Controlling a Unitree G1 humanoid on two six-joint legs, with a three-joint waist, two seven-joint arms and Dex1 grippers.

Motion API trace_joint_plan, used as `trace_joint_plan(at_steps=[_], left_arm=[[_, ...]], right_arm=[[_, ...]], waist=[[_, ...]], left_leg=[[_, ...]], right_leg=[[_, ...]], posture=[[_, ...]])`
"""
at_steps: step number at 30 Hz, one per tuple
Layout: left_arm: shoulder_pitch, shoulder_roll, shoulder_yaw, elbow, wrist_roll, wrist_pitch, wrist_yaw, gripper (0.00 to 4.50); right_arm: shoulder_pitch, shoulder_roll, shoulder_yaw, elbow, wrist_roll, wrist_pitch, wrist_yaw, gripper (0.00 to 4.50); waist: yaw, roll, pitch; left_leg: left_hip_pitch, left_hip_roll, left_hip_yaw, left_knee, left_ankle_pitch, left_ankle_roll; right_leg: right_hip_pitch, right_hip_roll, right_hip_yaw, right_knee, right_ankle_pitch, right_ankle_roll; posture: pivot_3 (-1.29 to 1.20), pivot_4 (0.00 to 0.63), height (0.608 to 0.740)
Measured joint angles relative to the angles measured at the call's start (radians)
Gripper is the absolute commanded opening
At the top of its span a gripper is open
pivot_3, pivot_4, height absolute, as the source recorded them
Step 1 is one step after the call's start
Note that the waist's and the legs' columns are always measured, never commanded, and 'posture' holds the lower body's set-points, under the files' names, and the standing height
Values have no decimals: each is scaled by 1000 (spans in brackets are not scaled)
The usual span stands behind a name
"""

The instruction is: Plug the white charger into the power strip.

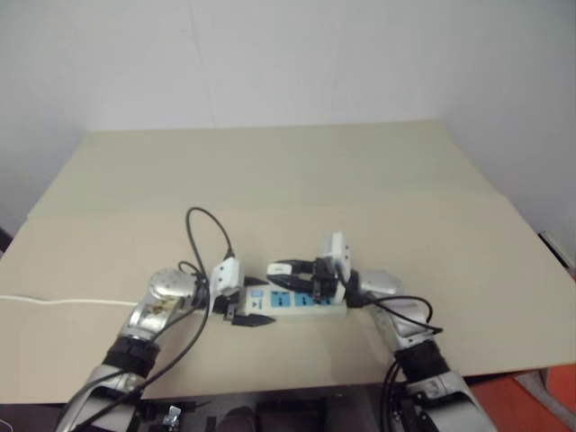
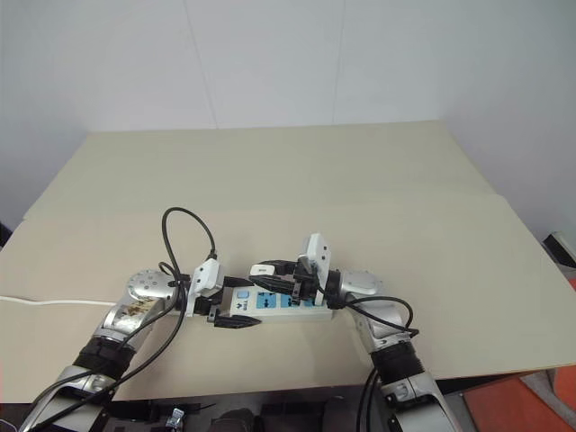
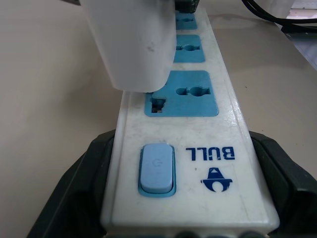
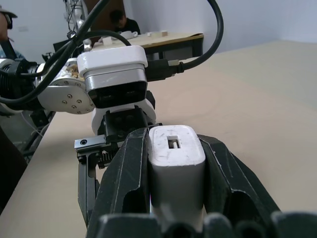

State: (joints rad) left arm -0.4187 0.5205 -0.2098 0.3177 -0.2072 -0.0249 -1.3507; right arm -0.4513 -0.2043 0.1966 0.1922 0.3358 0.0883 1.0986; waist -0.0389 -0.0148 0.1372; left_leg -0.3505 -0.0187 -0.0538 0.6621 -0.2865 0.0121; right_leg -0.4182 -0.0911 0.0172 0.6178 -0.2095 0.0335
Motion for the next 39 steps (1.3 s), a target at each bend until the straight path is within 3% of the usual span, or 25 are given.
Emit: trace_joint_plan(at_steps=[14, 22, 39], left_arm=[[1, -1, -4, 0, 0, -5, 5, 3317], [10, 0, -6, 2, 4, -13, 10, 3317], [11, -1, -9, 4, 4, -19, 14, 3317]], right_arm=[[-12, -17, 12, 26, -1, -36, 61, 1186], [-48, 10, 17, 111, -39, -117, 57, 1186], [-45, 1, 24, 114, -38, -132, 83, 1186]], waist=[[1, 0, -1], [0, 0, -1], [-1, 0, -1]], left_leg=[[1, 0, 0, 0, 0, 0], [14, 0, 0, -1, 0, 1], [14, 0, -1, -1, -1, 1]], right_leg=[[1, 0, 0, 0, 0, 0], [14, 0, 0, -5, 0, 0], [14, 0, 0, -5, 0, 0]], posture=[[0, 150, 740], [0, 150, 740], [0, 150, 740]])
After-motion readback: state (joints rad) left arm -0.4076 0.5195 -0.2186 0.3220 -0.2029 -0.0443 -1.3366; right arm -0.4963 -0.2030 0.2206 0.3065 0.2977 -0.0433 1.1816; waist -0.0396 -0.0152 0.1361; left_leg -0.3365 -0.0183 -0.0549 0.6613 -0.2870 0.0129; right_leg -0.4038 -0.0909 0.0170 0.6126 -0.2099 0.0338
